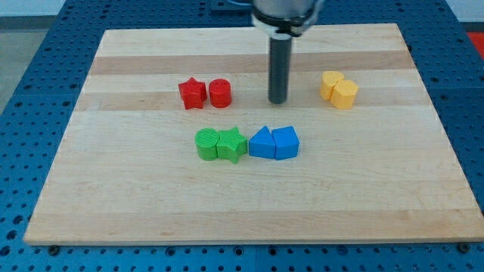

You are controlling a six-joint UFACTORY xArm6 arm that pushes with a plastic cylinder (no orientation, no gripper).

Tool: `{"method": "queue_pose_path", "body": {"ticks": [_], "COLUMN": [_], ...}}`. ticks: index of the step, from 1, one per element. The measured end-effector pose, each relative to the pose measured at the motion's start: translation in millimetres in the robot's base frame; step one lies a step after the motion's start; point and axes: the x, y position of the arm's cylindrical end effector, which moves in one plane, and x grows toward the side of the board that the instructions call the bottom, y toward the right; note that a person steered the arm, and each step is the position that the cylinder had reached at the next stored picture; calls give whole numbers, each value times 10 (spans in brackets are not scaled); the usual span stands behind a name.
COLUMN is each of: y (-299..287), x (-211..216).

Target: Move the arm to the hexagon

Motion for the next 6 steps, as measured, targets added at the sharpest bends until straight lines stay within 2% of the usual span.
{"method": "queue_pose_path", "body": {"ticks": [3,5,6], "y": [1081,1719,1716], "x": [265,147,-4]}}
